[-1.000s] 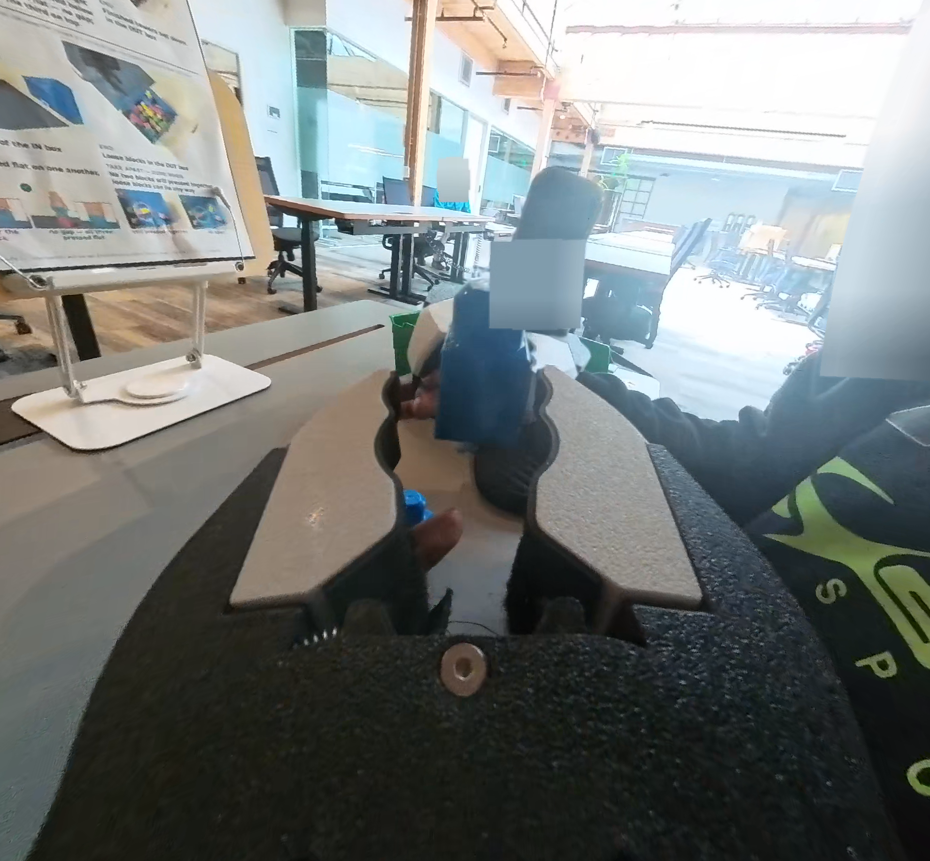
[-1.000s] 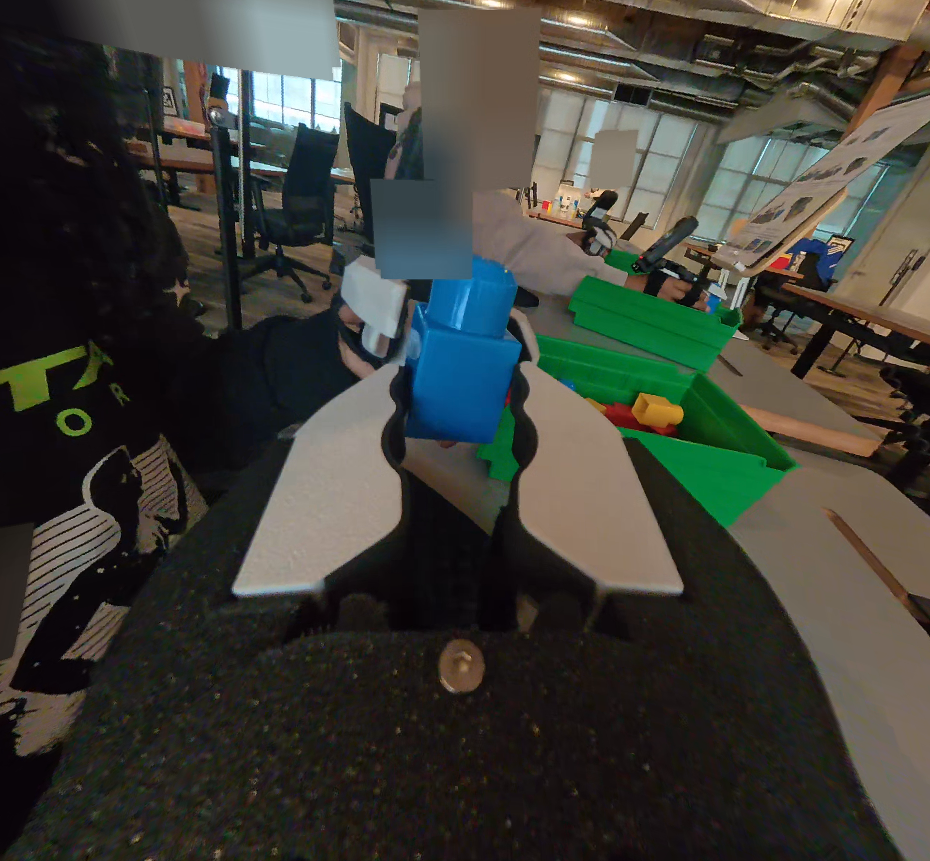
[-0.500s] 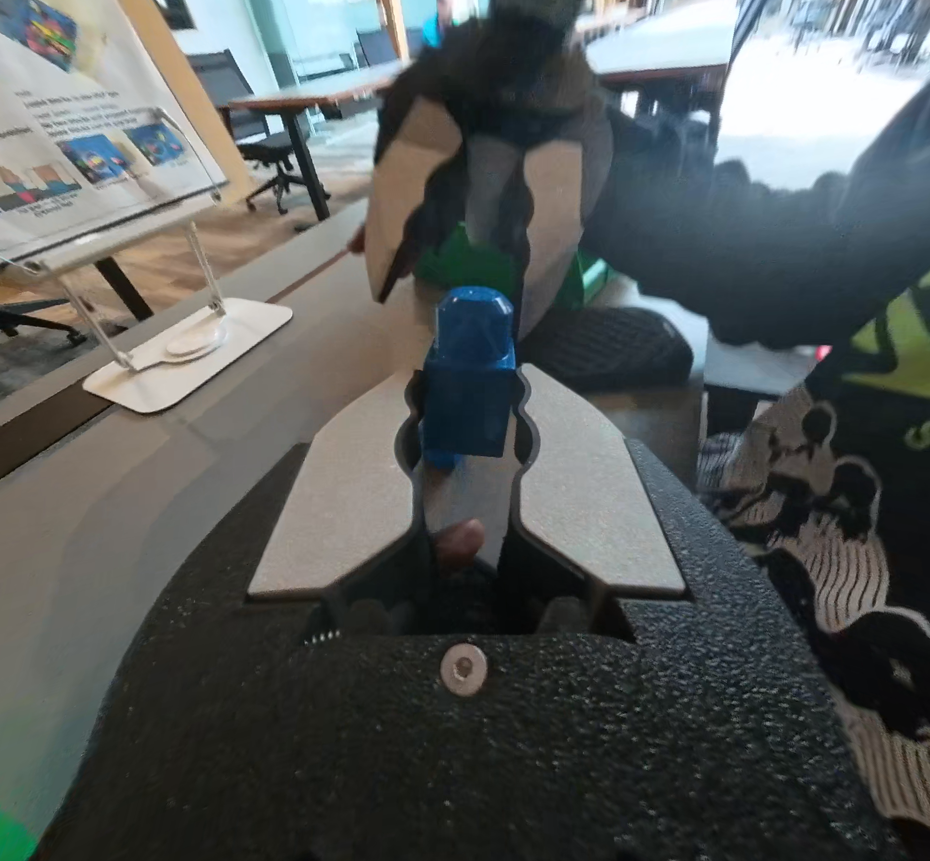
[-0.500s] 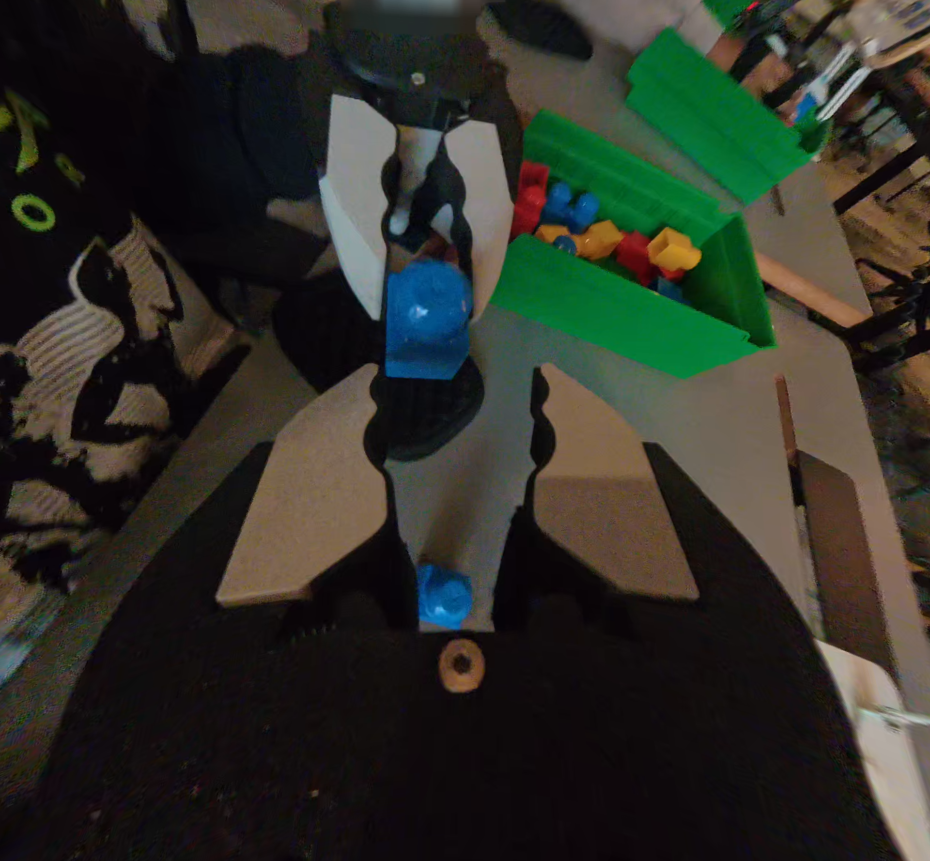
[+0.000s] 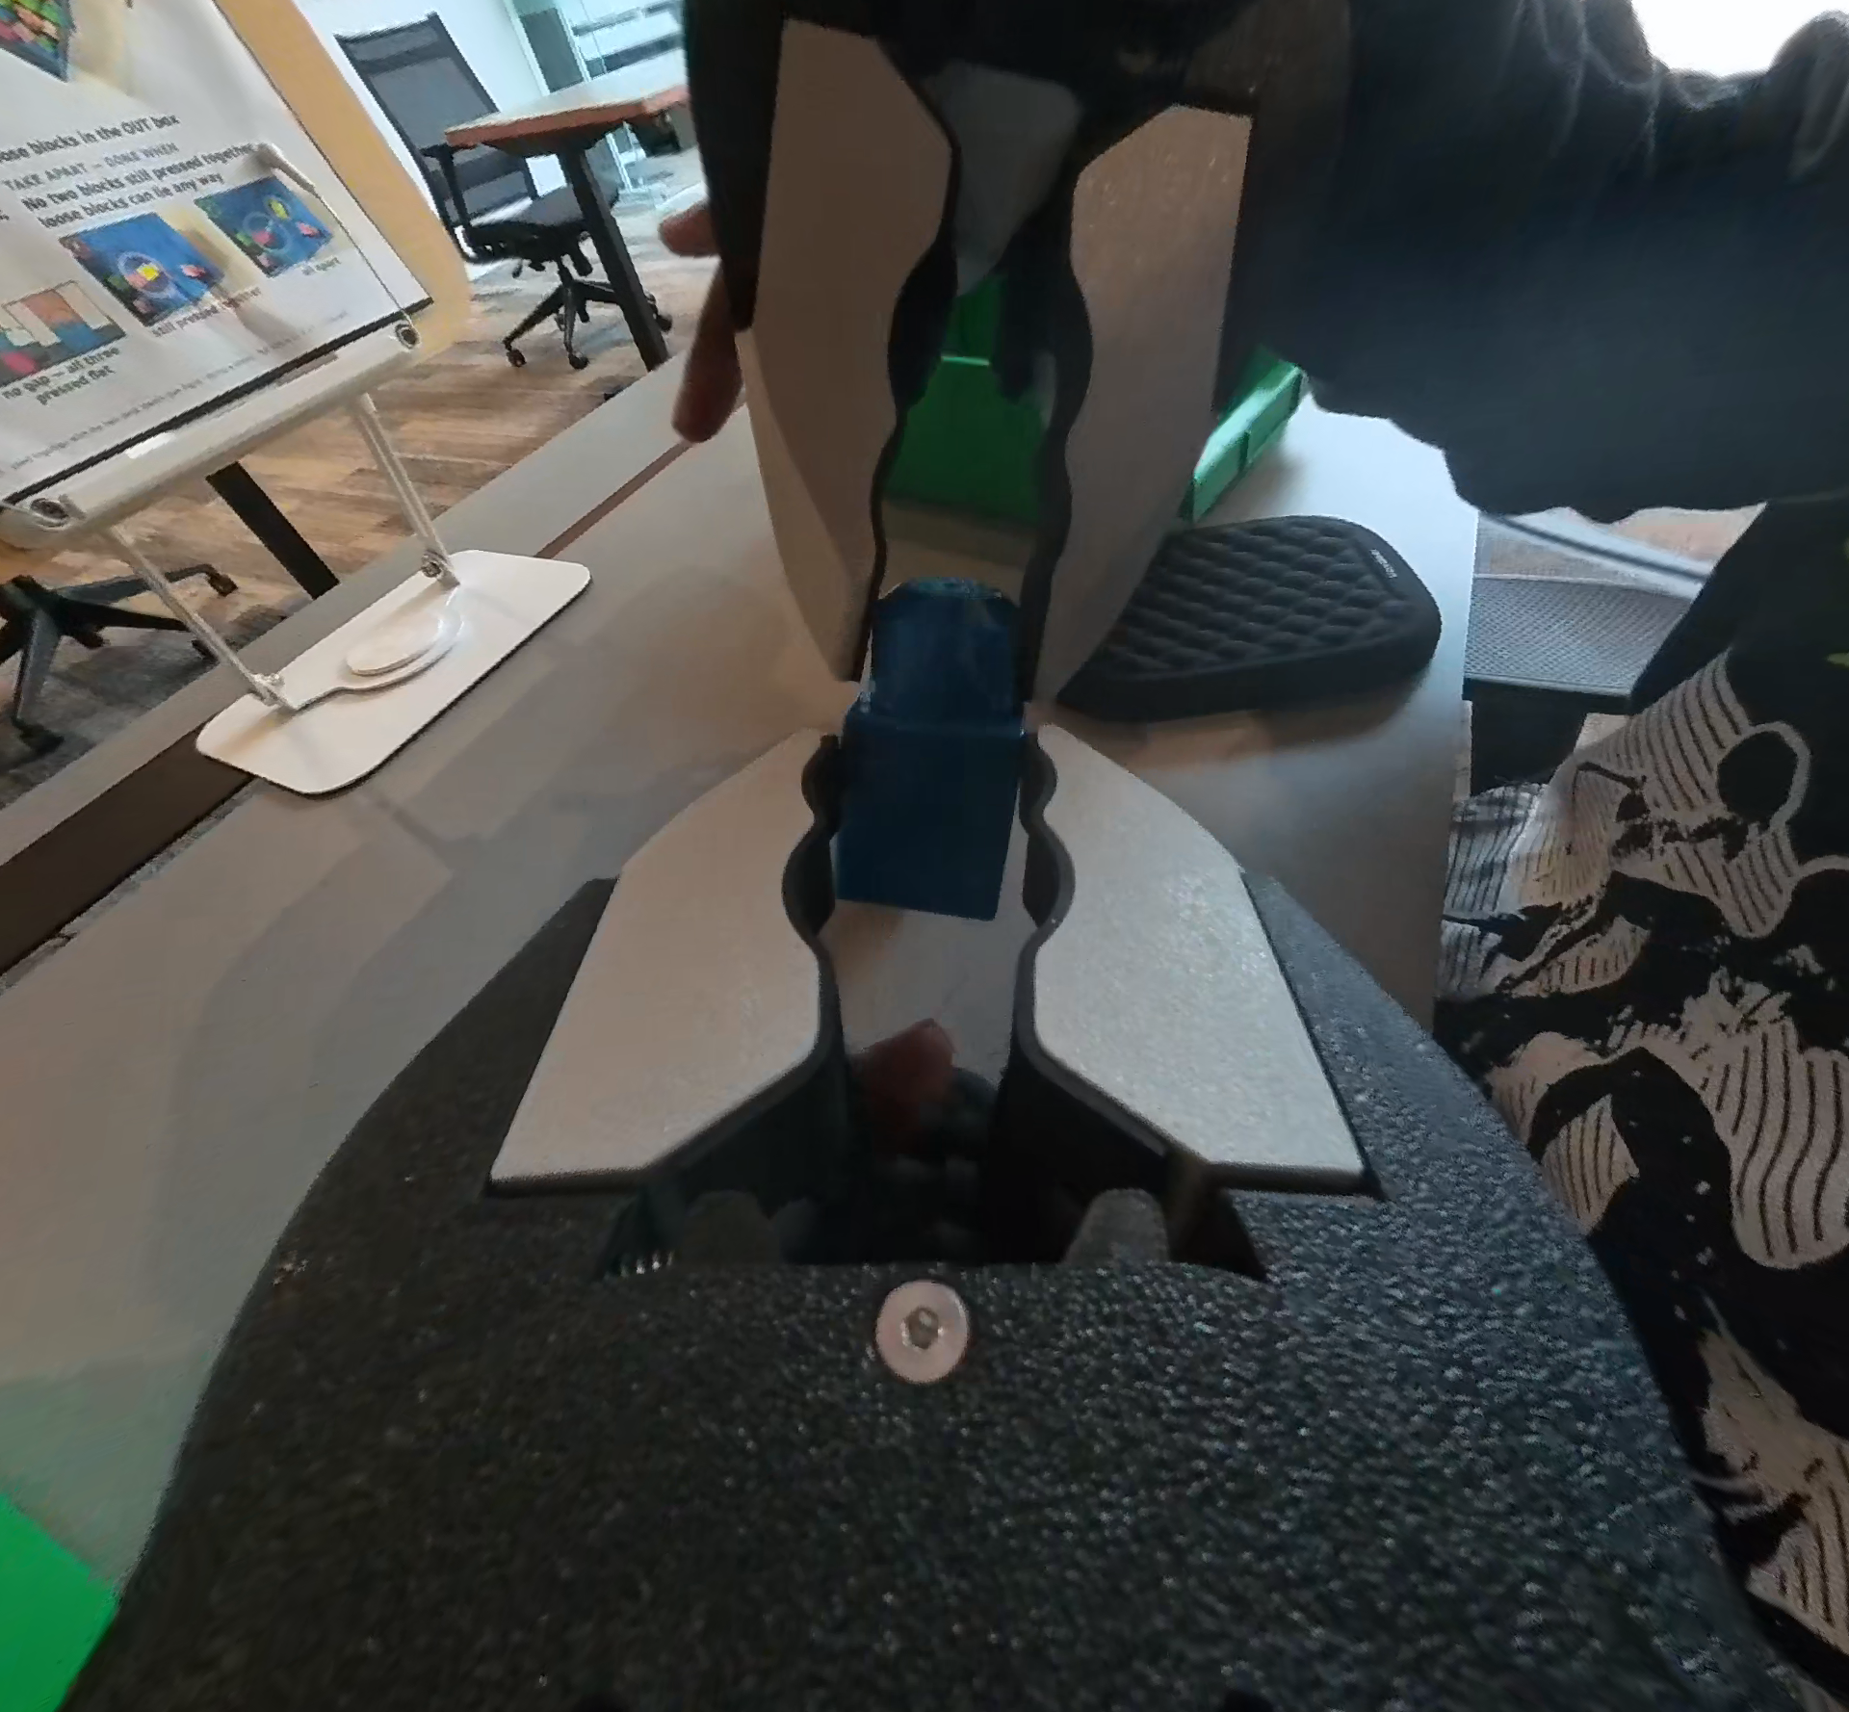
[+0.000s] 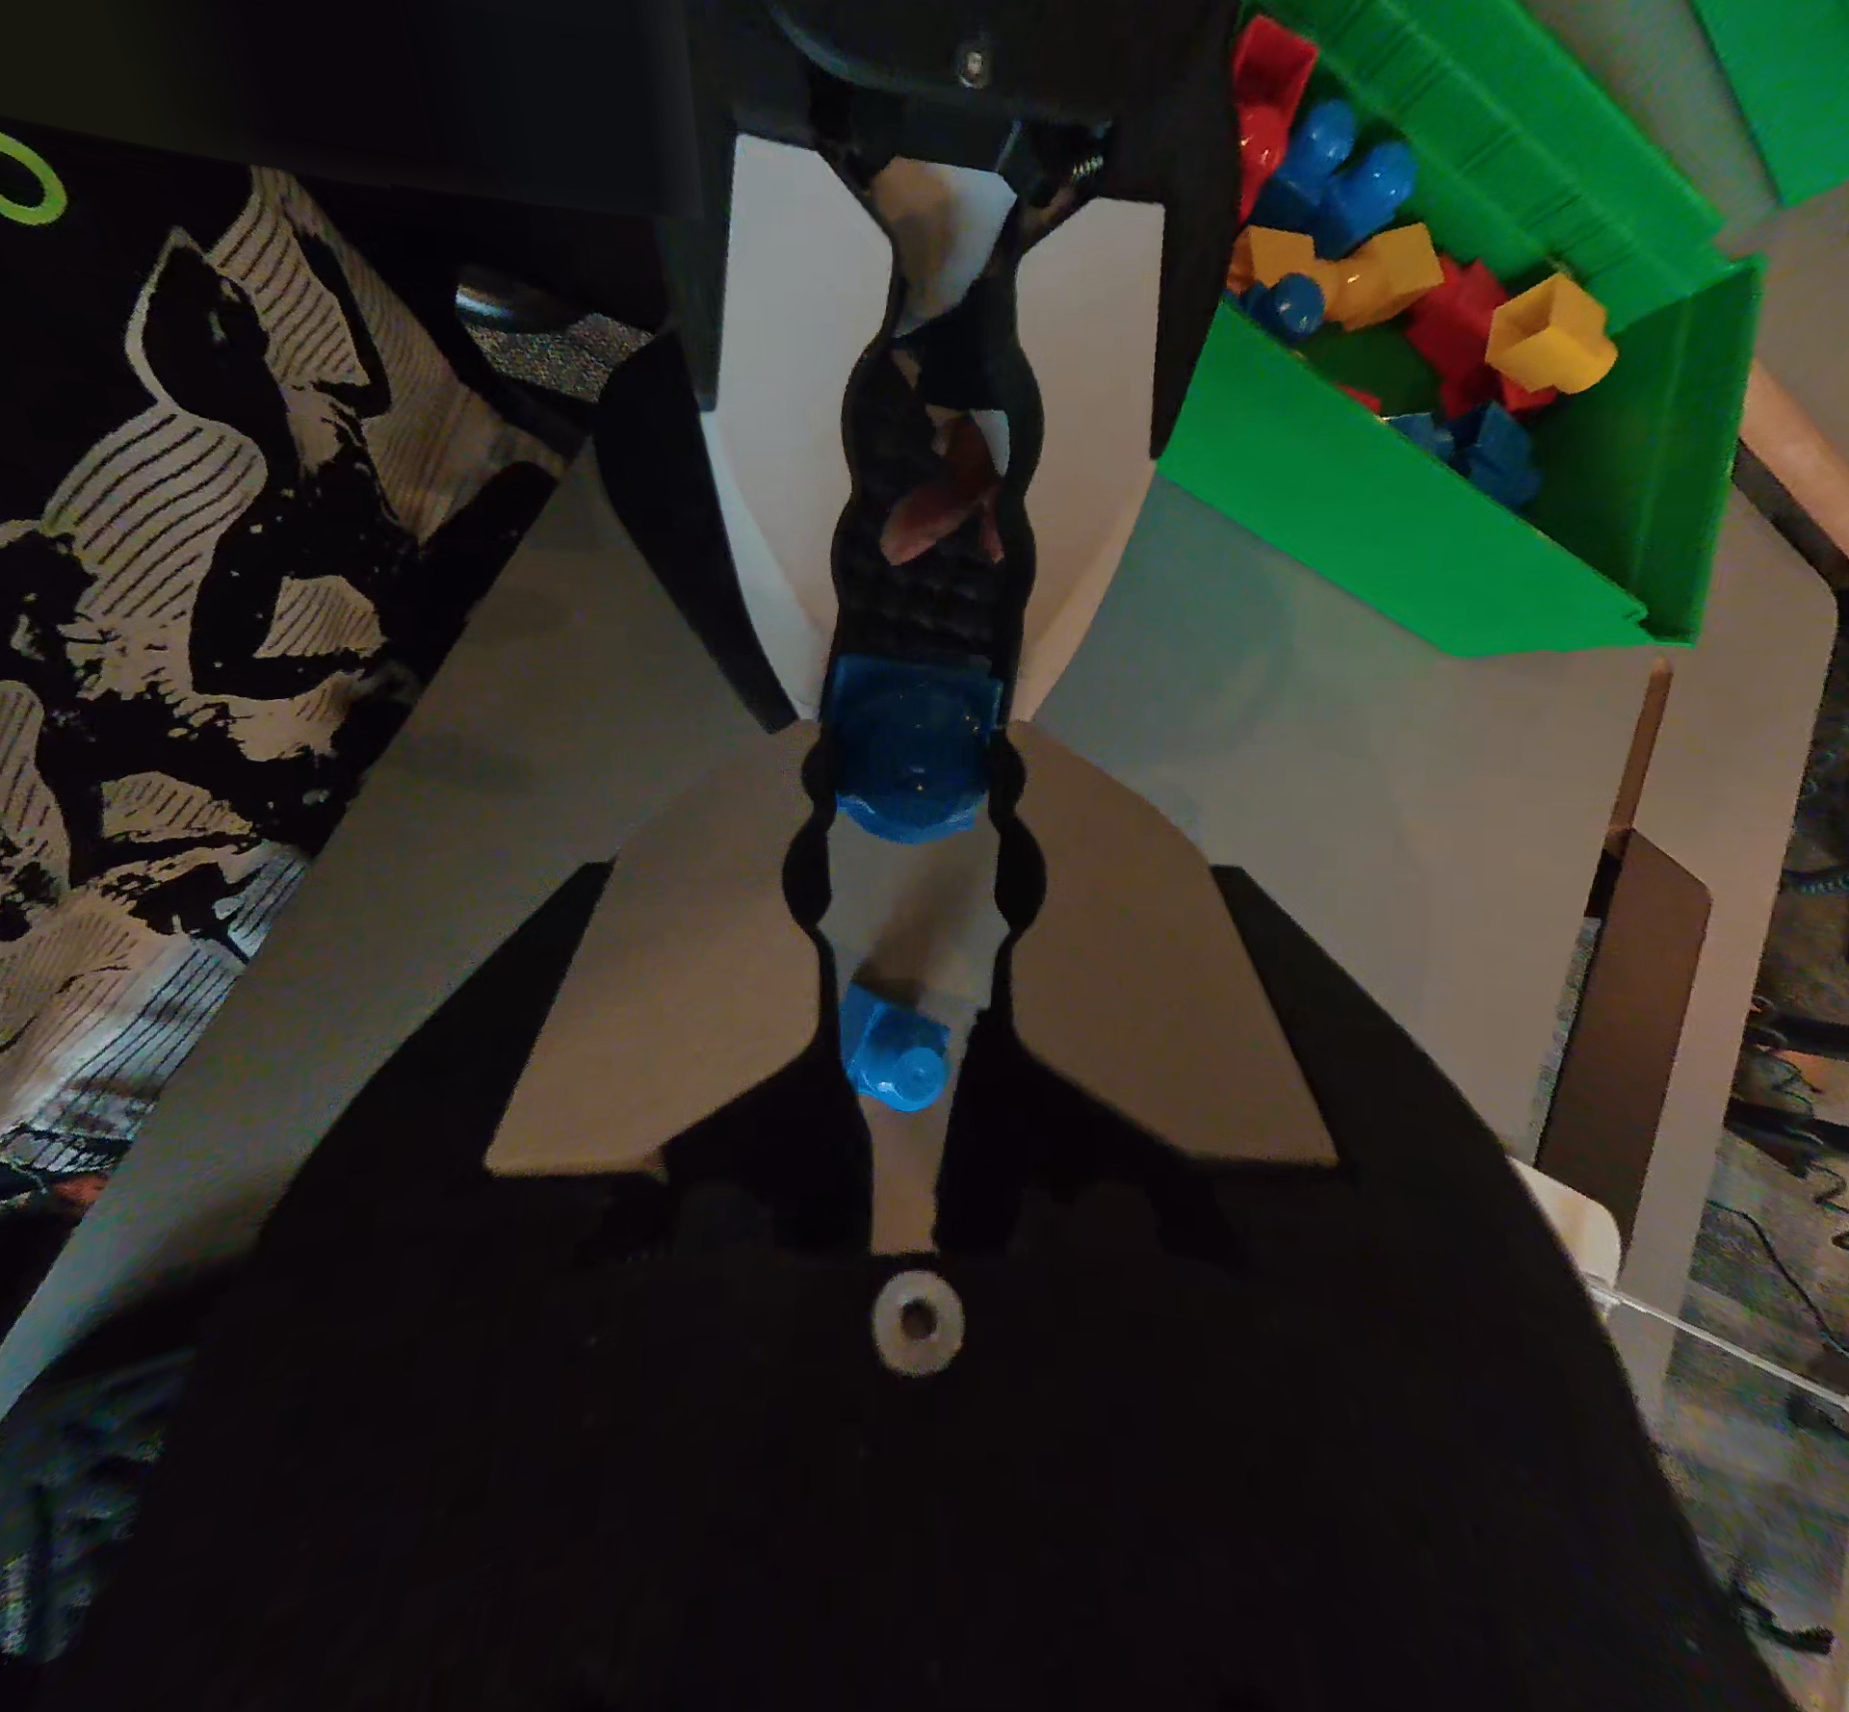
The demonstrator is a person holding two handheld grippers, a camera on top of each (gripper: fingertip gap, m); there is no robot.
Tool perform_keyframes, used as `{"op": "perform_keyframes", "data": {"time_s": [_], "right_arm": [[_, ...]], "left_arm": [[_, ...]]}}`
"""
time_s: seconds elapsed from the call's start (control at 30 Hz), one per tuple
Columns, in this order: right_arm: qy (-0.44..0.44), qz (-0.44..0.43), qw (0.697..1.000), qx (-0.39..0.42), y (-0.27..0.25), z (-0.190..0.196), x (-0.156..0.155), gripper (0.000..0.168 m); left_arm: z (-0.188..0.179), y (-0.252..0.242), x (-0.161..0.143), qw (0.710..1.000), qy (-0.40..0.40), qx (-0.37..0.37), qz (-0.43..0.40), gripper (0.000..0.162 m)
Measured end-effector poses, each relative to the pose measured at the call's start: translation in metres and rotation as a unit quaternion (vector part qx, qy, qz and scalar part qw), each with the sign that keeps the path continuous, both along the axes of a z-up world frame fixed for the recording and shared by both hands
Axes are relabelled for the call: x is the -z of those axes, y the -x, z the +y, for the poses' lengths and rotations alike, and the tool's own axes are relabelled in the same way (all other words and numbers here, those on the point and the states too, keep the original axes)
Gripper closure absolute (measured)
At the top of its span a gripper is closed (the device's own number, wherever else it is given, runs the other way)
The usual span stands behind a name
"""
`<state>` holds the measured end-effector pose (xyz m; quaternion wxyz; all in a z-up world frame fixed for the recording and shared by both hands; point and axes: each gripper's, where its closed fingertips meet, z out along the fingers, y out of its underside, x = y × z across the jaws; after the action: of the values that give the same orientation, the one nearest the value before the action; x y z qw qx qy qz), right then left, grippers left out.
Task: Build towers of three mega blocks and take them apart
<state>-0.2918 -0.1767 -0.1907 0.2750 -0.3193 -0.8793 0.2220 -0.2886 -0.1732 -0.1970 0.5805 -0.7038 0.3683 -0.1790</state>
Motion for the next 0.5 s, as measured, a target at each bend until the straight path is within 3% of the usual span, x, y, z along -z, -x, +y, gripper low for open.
{"op": "perform_keyframes", "data": {"time_s": [0.07,0.27,0.5], "right_arm": [[0.005,-0.002,1.000,0.011,-0.002,0.004,-0.001,0.140],[-0.016,-0.061,0.995,0.081,-0.026,0.052,0.013,0.140],[-0.019,-0.157,0.979,0.127,-0.047,0.086,0.055,0.140]], "left_arm": [[0.002,0.002,-0.001,1.000,-0.002,-0.010,-0.014,0.124],[0.005,0.018,0.014,0.998,-0.001,-0.056,-0.032,0.087],[0.016,-0.009,0.041,0.999,0.021,-0.007,-0.047,0.076]]}}
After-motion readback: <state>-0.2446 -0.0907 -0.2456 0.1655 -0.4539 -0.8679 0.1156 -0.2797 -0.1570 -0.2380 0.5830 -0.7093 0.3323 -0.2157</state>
